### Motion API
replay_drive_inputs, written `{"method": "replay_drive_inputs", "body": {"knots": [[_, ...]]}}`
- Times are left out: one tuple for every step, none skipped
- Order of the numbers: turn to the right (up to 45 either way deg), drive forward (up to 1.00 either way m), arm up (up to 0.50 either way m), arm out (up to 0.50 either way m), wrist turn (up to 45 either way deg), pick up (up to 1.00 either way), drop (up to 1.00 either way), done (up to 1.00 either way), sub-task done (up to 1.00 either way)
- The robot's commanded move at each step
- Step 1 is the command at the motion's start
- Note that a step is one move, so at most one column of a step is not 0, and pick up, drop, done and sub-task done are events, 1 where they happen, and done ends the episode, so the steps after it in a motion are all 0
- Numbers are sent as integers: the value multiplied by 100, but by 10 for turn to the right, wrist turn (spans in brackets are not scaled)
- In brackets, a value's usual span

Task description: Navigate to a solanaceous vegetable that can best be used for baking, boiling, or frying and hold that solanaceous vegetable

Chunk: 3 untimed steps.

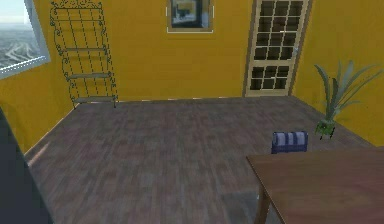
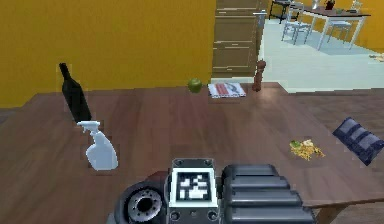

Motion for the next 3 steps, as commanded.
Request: {"method": "replay_drive_inputs", "body": {"knots": [[0,0,0,16,0,0,0,0,0],[0,0,0,0,450,0,0,0,0],[0,0,0,0,450,0,0,0,0]]}}
